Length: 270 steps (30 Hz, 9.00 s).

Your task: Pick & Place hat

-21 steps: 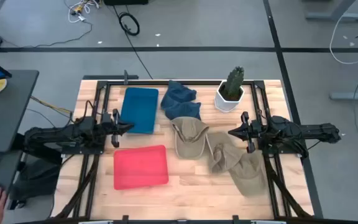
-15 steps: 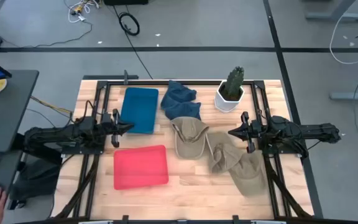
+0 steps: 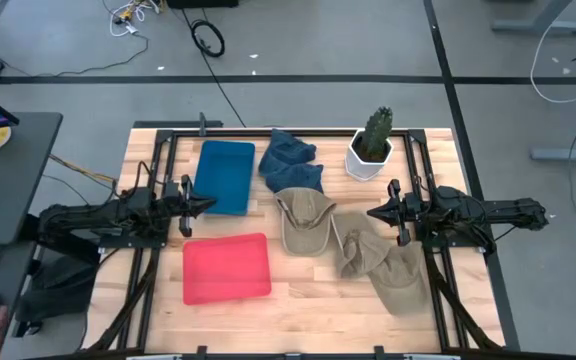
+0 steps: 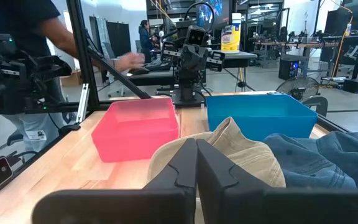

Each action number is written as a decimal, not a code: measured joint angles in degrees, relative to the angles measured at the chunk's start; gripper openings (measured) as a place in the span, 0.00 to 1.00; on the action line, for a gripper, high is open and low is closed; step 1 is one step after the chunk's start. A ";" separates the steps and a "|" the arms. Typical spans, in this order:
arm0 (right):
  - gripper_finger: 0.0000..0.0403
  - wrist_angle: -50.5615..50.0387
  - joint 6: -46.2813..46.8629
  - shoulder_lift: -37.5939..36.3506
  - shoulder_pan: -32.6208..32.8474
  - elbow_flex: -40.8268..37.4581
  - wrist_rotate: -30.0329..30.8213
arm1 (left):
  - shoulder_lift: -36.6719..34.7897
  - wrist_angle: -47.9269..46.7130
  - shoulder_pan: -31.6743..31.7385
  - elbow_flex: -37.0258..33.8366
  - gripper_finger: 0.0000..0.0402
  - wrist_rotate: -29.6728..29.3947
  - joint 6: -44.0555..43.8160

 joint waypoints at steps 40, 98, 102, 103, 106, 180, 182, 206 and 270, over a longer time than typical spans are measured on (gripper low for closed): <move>0.02 0.00 0.00 0.01 0.00 -0.01 0.00 | 0.00 0.00 0.01 0.01 0.01 0.00 -0.03; 0.02 18.49 -4.59 0.02 0.01 -0.02 3.44 | 0.00 14.34 0.02 0.01 0.01 -0.39 16.17; 0.02 28.48 -3.24 -0.01 -0.02 -0.02 7.14 | -0.04 28.57 0.00 0.41 0.01 -4.79 16.50; 0.02 30.71 -3.85 -0.01 -0.02 0.01 7.23 | 0.01 29.65 0.01 1.23 0.01 -6.25 17.38; 0.02 32.94 -5.98 -0.01 -0.02 1.92 7.07 | 0.74 31.10 0.02 5.82 0.01 -7.17 19.24; 0.60 -80.58 37.26 55.71 8.37 71.22 -16.30 | 41.24 -19.83 -0.02 58.68 0.33 -10.03 14.31; 0.59 -80.73 39.67 55.64 9.98 68.70 -16.31 | 41.26 -20.82 -0.02 58.68 0.34 -10.05 14.30; 0.49 -65.72 80.35 55.62 18.30 44.33 -14.51 | 41.27 -21.53 -0.02 58.68 0.34 -10.05 14.52; 0.00 -72.48 83.08 55.91 35.07 64.35 -2.71 | 41.26 -21.49 0.00 58.64 0.34 -10.23 9.43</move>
